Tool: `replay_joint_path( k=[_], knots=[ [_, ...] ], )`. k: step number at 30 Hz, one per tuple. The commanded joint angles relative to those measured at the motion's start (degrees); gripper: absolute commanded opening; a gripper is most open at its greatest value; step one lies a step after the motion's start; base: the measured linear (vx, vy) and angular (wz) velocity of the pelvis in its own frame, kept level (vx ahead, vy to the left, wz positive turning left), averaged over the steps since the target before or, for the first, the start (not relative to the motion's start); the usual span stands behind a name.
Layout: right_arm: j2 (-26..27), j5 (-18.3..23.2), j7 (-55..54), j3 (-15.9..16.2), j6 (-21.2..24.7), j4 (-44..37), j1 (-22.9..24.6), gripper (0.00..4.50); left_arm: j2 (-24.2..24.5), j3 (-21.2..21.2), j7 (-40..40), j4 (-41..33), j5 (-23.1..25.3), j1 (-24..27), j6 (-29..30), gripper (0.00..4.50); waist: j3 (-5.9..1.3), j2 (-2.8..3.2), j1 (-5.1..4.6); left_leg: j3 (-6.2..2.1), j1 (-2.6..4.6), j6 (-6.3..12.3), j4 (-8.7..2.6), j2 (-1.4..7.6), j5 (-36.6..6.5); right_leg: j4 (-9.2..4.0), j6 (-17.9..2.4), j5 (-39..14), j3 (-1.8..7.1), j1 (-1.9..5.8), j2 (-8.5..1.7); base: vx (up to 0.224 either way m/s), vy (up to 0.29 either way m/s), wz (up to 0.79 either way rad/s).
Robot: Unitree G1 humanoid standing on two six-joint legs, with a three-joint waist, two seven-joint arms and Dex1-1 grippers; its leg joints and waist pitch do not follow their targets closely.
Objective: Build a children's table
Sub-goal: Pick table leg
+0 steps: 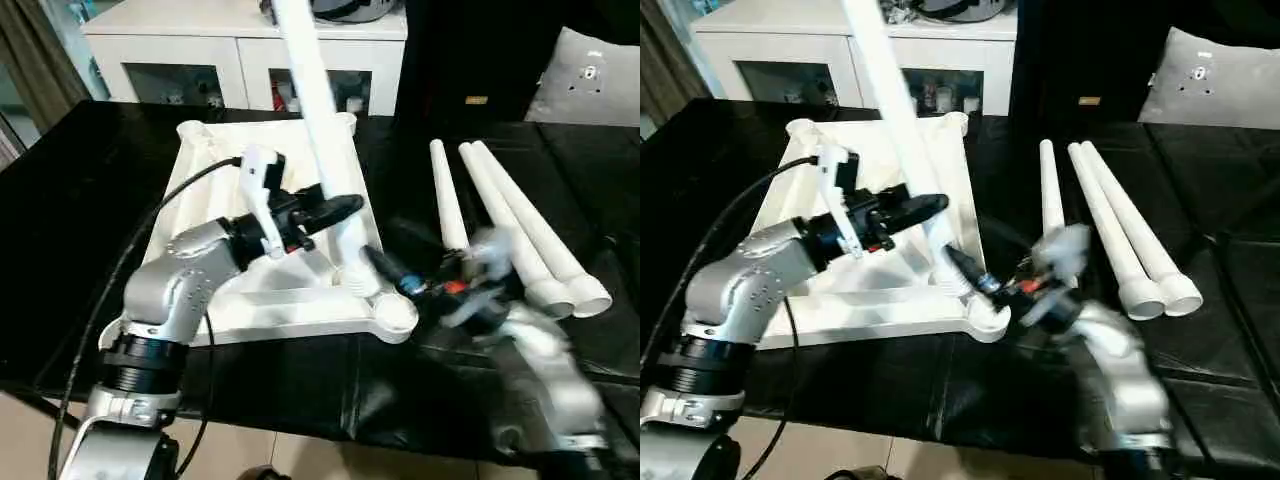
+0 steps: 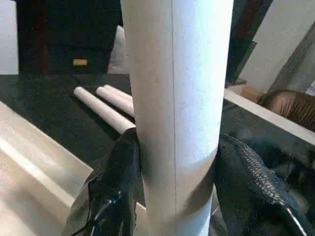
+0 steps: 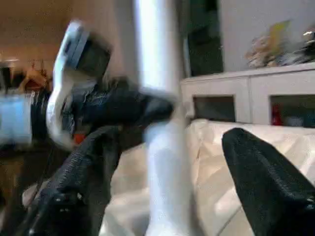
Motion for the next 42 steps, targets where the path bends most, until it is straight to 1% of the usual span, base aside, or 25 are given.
replay_joint_path(
  k=[1, 6, 7, 10, 11, 13, 14, 15, 17, 20, 21, 22, 24, 27, 28, 29, 31, 32, 33, 35, 36, 38, 39, 40, 42],
  knots=[
    [-1.6, 4.5, -2.9, -3.8, 5.9, -1.1, -1.2, 3.92, 1.0, 1.0, -1.2, -0.5, -1.3, -1.3, 0.8, 1.92, -3.83, -0.22, 0.03, -1.67, 0.23, 6.64, -4.61, 5.23, 0.5, -3.73, -15.7, 1.3, 3.06, 3.22, -5.59, 0.000, 0.000, 0.00],
    [-6.6, 11.1, -2.9, -7.1, 14.3, -1.7, -2.4, 4.31, 2.8, 0.2, -4.4, -2.2, -2.7, -1.5, 2.7, 1.92, -3.90, -0.35, 0.13, -1.35, 0.05, 6.35, -4.37, 4.84, 1.5, -3.86, -15.4, 1.2, 3.00, 3.36, -5.59, 0.000, 0.000, 0.00],
    [-7.3, 11.5, -2.5, -7.2, 14.9, -1.9, -2.5, 4.43, 3.0, 0.2, -4.7, -2.4, -2.9, -1.5, 3.0, 1.92, -3.96, -0.36, 0.23, -1.36, -0.02, 6.38, -4.28, 4.87, 2.2, -3.78, -15.2, 1.5, 2.95, 3.44, -5.58, 0.000, 0.000, 0.00],
    [-9.8, 11.4, -0.8, -7.0, 17.2, -2.9, -2.6, 4.43, 3.6, 0.1, -6.6, -3.2, -3.6, -1.7, 3.4, 1.92, -3.95, -0.76, 0.26, -1.28, -0.09, 6.78, -4.25, 4.87, 2.6, -3.76, -15.4, 1.7, 2.86, 3.41, -5.57, 0.000, 0.000, 0.00],
    [-10.6, 11.3, -0.1, -6.6, 17.9, -3.3, -2.6, 4.43, 3.9, -0.1, -7.2, -3.5, -3.7, -1.8, 3.5, 1.92, -3.93, -0.64, 0.31, -1.27, -0.11, 6.84, -4.20, 4.87, 2.8, -3.74, -15.4, 1.4, 2.84, 3.33, -5.57, 0.000, 0.000, 0.00],
    [-13.1, 10.6, 2.1, -4.9, 19.9, -4.7, -2.2, 4.50, 5.0, -1.0, -9.7, -4.2, -4.2, -1.9, 3.3, 1.89, -3.89, -0.72, 0.40, -1.29, -0.06, 6.87, -4.22, 4.86, 2.4, -3.84, -15.2, 0.1, 2.83, 3.39, -5.57, 0.000, 0.000, 0.00],
    [-14.1, 10.1, 3.4, -4.0, 20.3, -5.2, -2.0, 4.50, 5.4, -1.4, -10.7, -4.4, -4.3, -2.0, 3.3, 1.88, -3.83, -0.95, 0.39, -1.22, -0.11, 7.05, -4.23, 4.84, 2.5, -3.88, -14.9, -0.2, 2.88, 3.37, -5.55, 0.000, 0.000, 0.00],
    [-14.1, 10.1, 3.4, -4.0, 20.3, -5.2, -2.0, 4.50, 5.4, -1.4, -10.7, -4.4, -4.3, -2.0, 3.3, 1.88, -3.85, -0.87, 0.40, -1.21, -0.10, 7.14, -4.16, 4.85, 2.7, -3.88, -14.8, -0.6, 2.84, 3.37, -5.60, 0.000, 0.000, 0.00],
    [-16.8, 8.8, 6.6, -1.5, 21.0, -6.5, -1.8, 4.50, 6.1, -1.8, -11.8, -4.4, -4.2, -2.9, 4.0, 1.87, -3.84, -1.01, 0.42, -1.16, -0.18, 7.24, -4.11, 4.79, 2.8, -3.95, -14.7, -1.3, 2.81, 3.34, -5.62, 0.000, 0.000, 0.00],
    [-17.8, 8.5, 6.9, -0.6, 21.5, -6.5, -2.5, 4.50, 6.2, -1.9, -12.3, -4.6, -4.5, -3.5, 4.7, 1.87, -3.83, -0.94, 0.44, -1.24, -0.08, 7.07, -4.11, 4.92, 2.8, -3.99, -14.6, -1.8, 2.83, 3.24, -5.61, 0.000, 0.000, 0.00],
    [-18.4, 8.5, 6.9, 0.1, 22.1, -6.1, -3.6, 4.50, 6.3, -2.0, -12.9, -4.7, -5.0, -4.0, 5.4, 1.87, -3.85, -1.31, 0.38, -1.18, -0.10, 7.09, -4.11, 4.90, 2.7, -4.01, -14.8, -1.7, 2.83, 3.25, -5.61, 0.000, 0.000, 0.00],
    [-18.4, 8.5, 6.9, 0.1, 22.1, -6.1, -3.6, 4.50, 6.3, -2.0, -12.9, -4.7, -5.0, -4.0, 5.4, 1.87, -3.89, -1.19, 0.43, -1.21, -0.05, 6.97, -4.11, 4.86, 2.9, -3.88, -14.9, -1.7, 2.81, 3.28, -5.62, 0.000, 0.000, 0.00],
    [-19.6, 8.3, 9.4, 2.4, 23.6, -6.5, -5.2, 4.50, 6.8, -3.5, -15.1, -5.4, -4.9, -4.4, 5.1, 1.87, -3.93, -1.16, 0.43, -1.22, -0.05, 7.24, -4.02, 4.79, 3.6, -3.81, -14.9, -1.4, 2.78, 3.29, -5.50, 0.000, 0.000, 0.00],
    [-20.1, 7.9, 10.6, 3.4, 24.0, -6.6, -5.5, 4.50, 7.1, -4.1, -16.0, -5.7, -4.7, -4.5, 4.8, 1.87, -4.02, -1.08, 0.53, -1.19, -0.06, 7.82, -3.87, 4.92, 4.5, -3.56, -15.3, 0.2, 2.81, 3.21, -5.61, 0.000, 0.000, 0.00],
    [-21.0, 6.4, 12.2, 5.3, 23.9, -6.0, -6.3, 4.50, 7.2, -5.1, -16.8, -5.8, -3.8, -5.0, 4.1, 1.87, -4.03, -1.27, 0.46, -1.18, -0.17, 8.03, -3.86, 4.88, 4.8, -3.54, -15.4, 0.7, 2.81, 3.28, -5.60, 0.000, 0.000, 0.00],
    [-22.0, 4.0, 14.2, 7.9, 23.6, -4.5, -8.2, 4.50, 7.9, -6.9, -18.2, -5.9, -2.1, -6.1, 3.0, 1.87, -4.11, -1.25, 0.52, -1.19, -0.17, 8.29, -3.75, 4.78, 5.2, -3.44, -15.5, 1.1, 2.70, 3.29, -5.49, 0.000, 0.000, 0.00],
    [-22.1, 3.4, 14.8, 8.8, 23.8, -3.7, -9.1, 4.50, 8.2, -7.7, -18.8, -5.9, -1.2, -6.5, 2.5, 1.87, -4.09, -1.46, 0.43, -1.14, -0.11, 8.49, -3.76, 4.83, 5.1, -3.53, -15.4, 0.8, 2.73, 3.24, -5.50, 0.000, 0.000, 0.00],
    [-22.1, 3.2, 15.0, 9.2, 24.0, -3.2, -9.9, 4.50, 8.4, -8.2, -19.2, -6.0, -0.7, -6.8, 2.2, 1.87, -4.01, -1.32, 0.45, -1.11, -0.13, 8.23, -3.79, 4.84, 5.0, -3.51, -15.5, 0.2, 2.75, 3.25, -5.59, 0.000, 0.000, 0.00],
    [-22.1, 2.9, 15.2, 9.8, 24.3, -2.7, -10.6, 4.50, 8.4, -8.6, -19.4, -6.0, -0.3, -7.1, 2.0, 1.87, -4.01, -1.48, 0.47, -1.12, -0.09, 8.06, -3.81, 4.95, 4.7, -3.53, -15.6, 0.0, 2.77, 3.28, -5.62, 0.000, 0.000, 0.00],
    [-22.1, 2.6, 15.4, 10.3, 24.5, -2.2, -11.3, 4.14, 8.5, -9.0, -19.6, -6.0, 0.1, -7.4, 1.7, 1.86, -4.03, -1.47, 0.42, -1.09, -0.07, 7.97, -3.77, 4.87, 4.8, -3.47, -15.7, 0.0, 2.76, 3.33, -5.59, 0.000, 0.000, 0.00],
    [-22.1, 2.5, 15.8, 10.8, 24.7, -1.7, -11.9, 4.14, 8.5, -9.4, -19.9, -5.9, 0.4, -7.7, 1.5, 1.86, -4.05, -1.60, 0.46, -1.08, -0.09, 7.93, -3.77, 4.93, 4.9, -3.42, -15.7, 0.2, 2.79, 3.36, -5.64, 0.000, 0.000, 0.00],
    [-22.1, 2.4, 16.5, 11.5, 25.1, -0.8, -12.8, 3.87, 8.6, -10.1, -20.2, -5.8, 1.1, -8.2, 0.8, 1.86, -4.22, -1.58, 0.48, -1.09, -0.13, 8.17, -3.66, 4.87, 6.0, -3.21, -15.8, 1.3, 2.71, 3.35, -5.56, 0.000, 0.000, 0.00],
    [-22.1, 2.0, 16.9, 12.0, 25.1, -0.4, -13.1, 3.76, 8.6, -10.5, -20.4, -5.8, 1.3, -8.5, 0.7, 1.86, -4.21, -1.84, 0.49, -1.04, -0.14, 8.27, -3.66, 4.91, 6.1, -3.22, -15.8, 1.7, 2.72, 3.36, -5.58, 0.000, 0.000, 0.00],
    [-22.0, 1.5, 17.2, 12.6, 24.9, 0.1, -13.4, 3.69, 8.5, -10.8, -20.5, -5.8, 1.5, -8.7, 0.5, 1.86, -4.28, -1.66, 0.50, -1.10, -0.09, 8.31, -3.61, 4.89, 6.5, -3.05, -16.1, 2.0, 2.64, 3.31, -5.57, 0.000, 0.000, 0.00],
    [-21.9, 1.0, 17.6, 13.0, 24.7, 0.6, -13.7, 3.64, 8.3, -11.0, -20.6, -5.7, 1.5, -9.0, 0.3, 1.86, -4.28, -1.74, 0.53, -1.07, -0.06, 8.45, -3.58, 4.93, 6.4, -3.00, -16.3, 2.1, 2.66, 3.28, -5.62, 0.000, 0.000, 0.00]
  ],
)
